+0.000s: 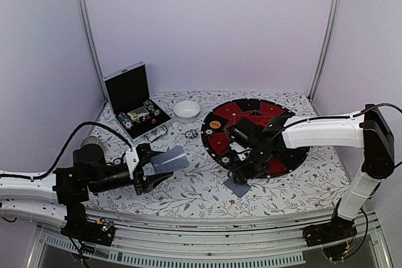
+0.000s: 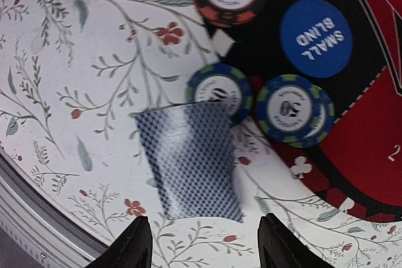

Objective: Distribute texas hold em gaming equipment
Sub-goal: Pick up the poker card from the center of the board.

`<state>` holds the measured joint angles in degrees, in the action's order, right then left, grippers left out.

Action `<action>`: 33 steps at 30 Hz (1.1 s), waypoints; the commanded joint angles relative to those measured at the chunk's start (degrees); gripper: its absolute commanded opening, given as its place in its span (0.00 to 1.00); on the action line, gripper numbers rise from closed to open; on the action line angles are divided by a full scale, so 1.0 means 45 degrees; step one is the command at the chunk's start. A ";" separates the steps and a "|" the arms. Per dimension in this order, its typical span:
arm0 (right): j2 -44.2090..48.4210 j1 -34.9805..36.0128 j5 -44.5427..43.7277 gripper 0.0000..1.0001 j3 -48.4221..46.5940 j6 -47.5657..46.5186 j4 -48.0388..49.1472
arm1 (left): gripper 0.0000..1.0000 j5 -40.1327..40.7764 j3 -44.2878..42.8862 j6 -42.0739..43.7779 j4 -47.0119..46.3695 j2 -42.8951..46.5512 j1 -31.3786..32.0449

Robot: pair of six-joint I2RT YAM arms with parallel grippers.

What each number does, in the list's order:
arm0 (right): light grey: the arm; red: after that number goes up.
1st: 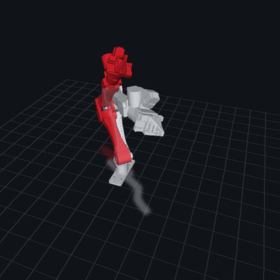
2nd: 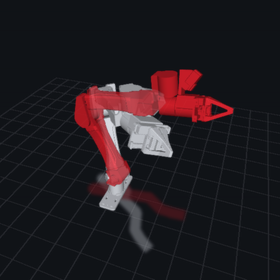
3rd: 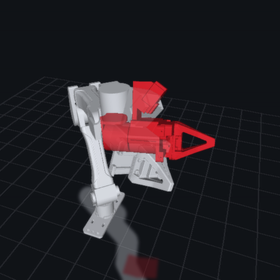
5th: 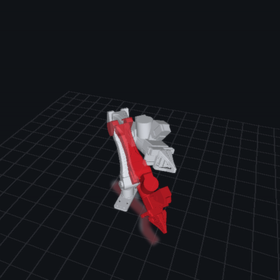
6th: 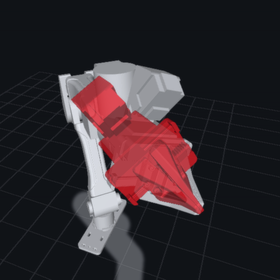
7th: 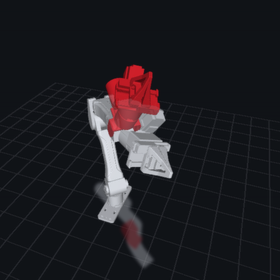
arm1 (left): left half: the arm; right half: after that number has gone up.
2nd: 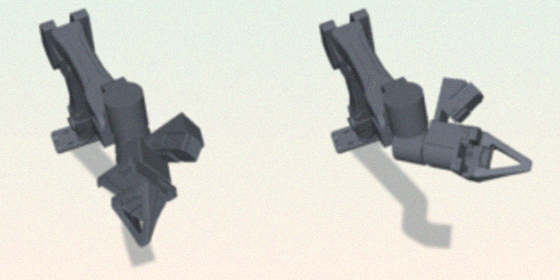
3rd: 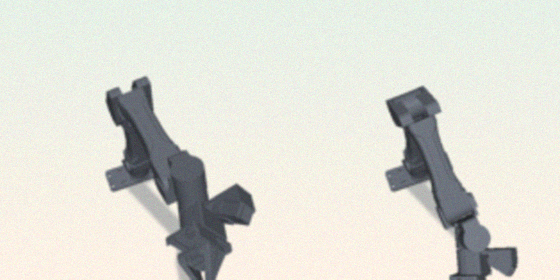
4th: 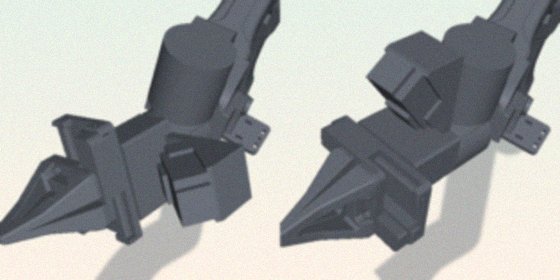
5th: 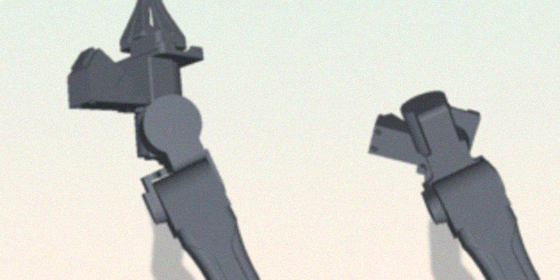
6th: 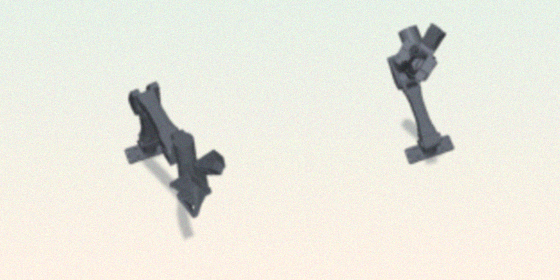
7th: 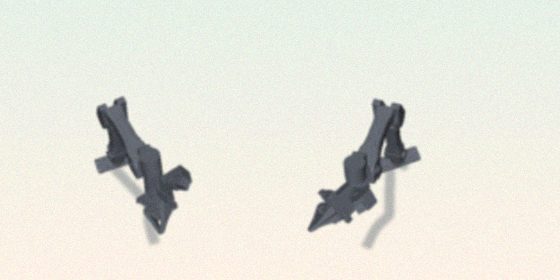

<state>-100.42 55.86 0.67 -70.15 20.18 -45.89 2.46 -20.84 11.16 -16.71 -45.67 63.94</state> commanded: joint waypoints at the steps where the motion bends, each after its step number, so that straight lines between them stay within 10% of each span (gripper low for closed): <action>1: 0.0930 -0.1147 0.1085 0.63 0.1608 0.0202 0.1453 | 0.56 0.0121 -0.0392 0.0138 -0.0122 0.0071 0.0185; 17: -0.1232 -0.1695 0.2098 0.34 0.1312 -0.1282 0.2243 | 0.56 0.0148 -0.0410 0.0158 -0.0079 0.0014 0.0171; 23: -0.1228 -0.1704 0.1965 0.03 0.1621 -0.1120 0.2327 | 0.56 0.0172 -0.0405 0.0192 -0.0097 -0.0007 0.0184; 33: 0.0604 -0.1717 0.3545 0.02 0.1034 -0.1534 0.2374 | 0.56 0.0326 -0.0541 0.0237 0.0141 0.0216 0.0173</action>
<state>-103.35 48.31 11.66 -63.46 14.98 -35.73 2.90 -21.30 11.57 -15.79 -45.67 63.94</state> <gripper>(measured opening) 0.029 0.563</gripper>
